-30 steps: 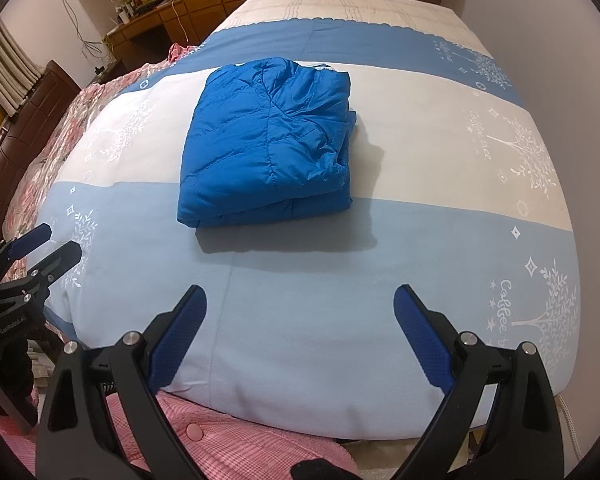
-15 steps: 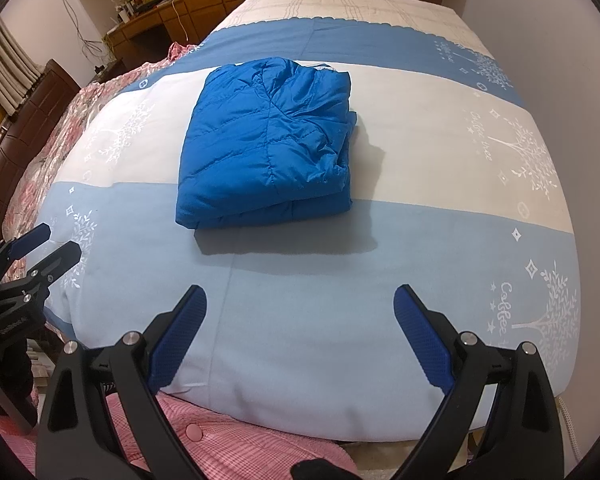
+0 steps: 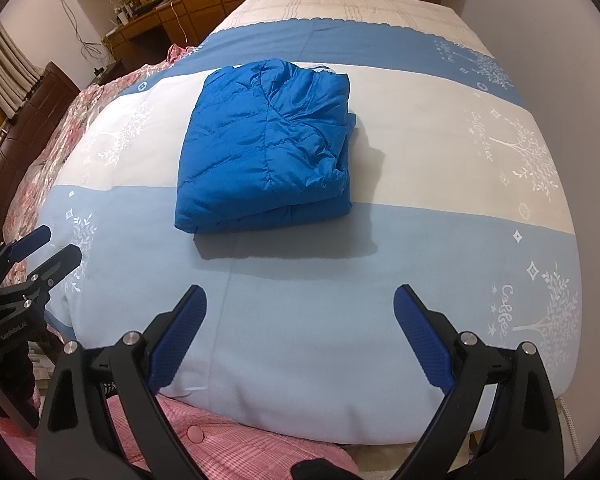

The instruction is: Fold large clothes

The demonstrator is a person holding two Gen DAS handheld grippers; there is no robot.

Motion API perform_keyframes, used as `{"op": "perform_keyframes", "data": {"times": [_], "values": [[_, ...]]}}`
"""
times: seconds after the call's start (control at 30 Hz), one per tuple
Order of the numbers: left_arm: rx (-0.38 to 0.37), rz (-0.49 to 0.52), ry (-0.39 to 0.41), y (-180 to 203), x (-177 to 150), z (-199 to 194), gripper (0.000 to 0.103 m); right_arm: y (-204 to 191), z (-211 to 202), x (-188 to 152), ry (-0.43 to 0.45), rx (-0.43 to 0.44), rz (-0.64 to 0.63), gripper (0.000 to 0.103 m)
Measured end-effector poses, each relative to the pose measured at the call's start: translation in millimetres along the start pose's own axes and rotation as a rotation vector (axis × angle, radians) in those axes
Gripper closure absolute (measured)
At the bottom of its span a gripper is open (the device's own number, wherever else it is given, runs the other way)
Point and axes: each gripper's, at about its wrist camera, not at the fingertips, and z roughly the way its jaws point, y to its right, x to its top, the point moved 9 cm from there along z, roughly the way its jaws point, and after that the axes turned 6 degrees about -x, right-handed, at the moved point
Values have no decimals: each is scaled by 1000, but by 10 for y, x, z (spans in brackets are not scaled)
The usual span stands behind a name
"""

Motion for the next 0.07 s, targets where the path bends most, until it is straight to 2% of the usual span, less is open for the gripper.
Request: {"op": "perform_keyframes", "data": {"times": [0.07], "values": [[0,-1,1,-5,5,-3,17,0,2,0,0,1,-1,9]]}}
